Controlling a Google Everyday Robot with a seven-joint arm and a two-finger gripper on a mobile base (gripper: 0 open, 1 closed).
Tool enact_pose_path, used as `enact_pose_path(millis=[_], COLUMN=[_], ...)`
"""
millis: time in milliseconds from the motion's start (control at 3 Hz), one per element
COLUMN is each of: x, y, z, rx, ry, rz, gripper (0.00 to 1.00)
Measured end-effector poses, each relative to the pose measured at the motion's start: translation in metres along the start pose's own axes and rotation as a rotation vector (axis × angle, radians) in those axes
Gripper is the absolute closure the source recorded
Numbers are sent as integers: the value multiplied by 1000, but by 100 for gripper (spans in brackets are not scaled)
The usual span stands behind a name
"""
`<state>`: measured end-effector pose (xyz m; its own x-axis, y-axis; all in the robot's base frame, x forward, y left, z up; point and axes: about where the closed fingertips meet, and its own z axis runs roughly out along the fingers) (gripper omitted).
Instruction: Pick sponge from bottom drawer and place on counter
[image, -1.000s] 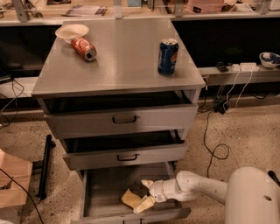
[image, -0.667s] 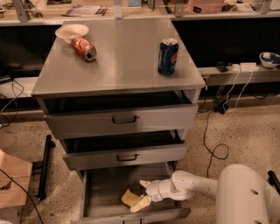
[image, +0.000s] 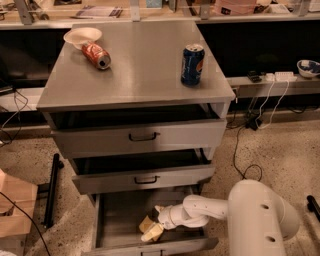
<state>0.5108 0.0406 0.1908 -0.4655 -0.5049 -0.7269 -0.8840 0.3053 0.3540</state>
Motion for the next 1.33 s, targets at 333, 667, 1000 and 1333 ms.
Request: enact_pose_path(millis=[333,667,1000,1333], x=[9,15,22,31], y=[-16,-35,-50,-59], z=[18,30,42,60], rx=[102,201,255,314], ry=[15,16,33,137], rz=[-8,-9,-5,-21], gripper=[0,0,0,0])
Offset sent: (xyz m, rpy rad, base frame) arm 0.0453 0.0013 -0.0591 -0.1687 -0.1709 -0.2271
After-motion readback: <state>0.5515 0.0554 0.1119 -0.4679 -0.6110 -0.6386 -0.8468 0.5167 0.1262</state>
